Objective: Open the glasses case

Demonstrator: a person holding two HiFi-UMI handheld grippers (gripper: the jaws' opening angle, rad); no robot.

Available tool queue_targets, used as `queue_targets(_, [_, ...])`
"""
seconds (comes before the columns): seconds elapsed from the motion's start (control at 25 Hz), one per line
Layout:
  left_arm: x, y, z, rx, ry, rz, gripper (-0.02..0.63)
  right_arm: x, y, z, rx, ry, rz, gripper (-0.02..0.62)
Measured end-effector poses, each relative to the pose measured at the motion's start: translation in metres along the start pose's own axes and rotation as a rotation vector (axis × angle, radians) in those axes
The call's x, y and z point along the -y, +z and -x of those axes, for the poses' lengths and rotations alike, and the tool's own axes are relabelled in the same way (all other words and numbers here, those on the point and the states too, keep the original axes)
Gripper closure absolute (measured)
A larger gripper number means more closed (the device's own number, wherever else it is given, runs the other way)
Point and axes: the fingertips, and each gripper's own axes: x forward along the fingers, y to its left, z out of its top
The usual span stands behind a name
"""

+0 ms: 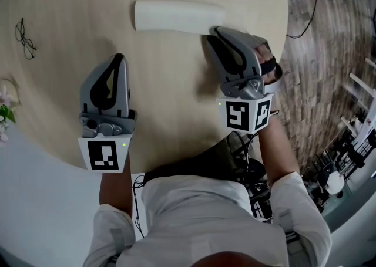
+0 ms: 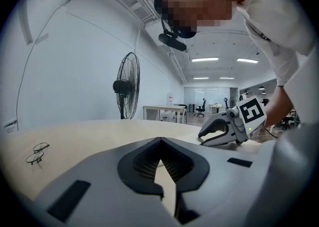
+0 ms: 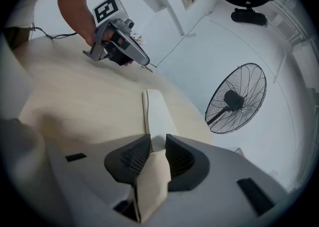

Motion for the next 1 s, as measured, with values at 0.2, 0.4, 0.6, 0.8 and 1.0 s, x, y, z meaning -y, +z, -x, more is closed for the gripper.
queue_targets(0.2, [-0.002, -0.002, 0.000, 0.000, 0.002, 0.014, 0.594, -0.001, 0.001, 0.001, 0.015, 0.015, -0.011, 0.502])
queue_targets(0.4, [0.003, -0.004, -0.001, -0.007, -0.005, 0.017, 0.594, 0.001, 0.002, 0.004, 0.028, 0.036, -0.027, 0.509])
queue_targets(0.6, [0.001, -0.007, 0.000, -0.014, -0.001, 0.024, 0.594, 0.012, 0.011, 0.006, 0.073, 0.032, -0.057, 0.532])
queue_targets(0.8, [-0.001, -0.004, 0.000, 0.000, 0.012, 0.035, 0.594, 0.034, 0.020, 0.005, 0.124, 0.026, -0.070, 0.549])
queue_targets(1.0, [-0.001, -0.001, -0.005, 0.011, 0.009, 0.035, 0.594, 0.062, 0.026, -0.006, 0.174, 0.024, -0.125, 0.557])
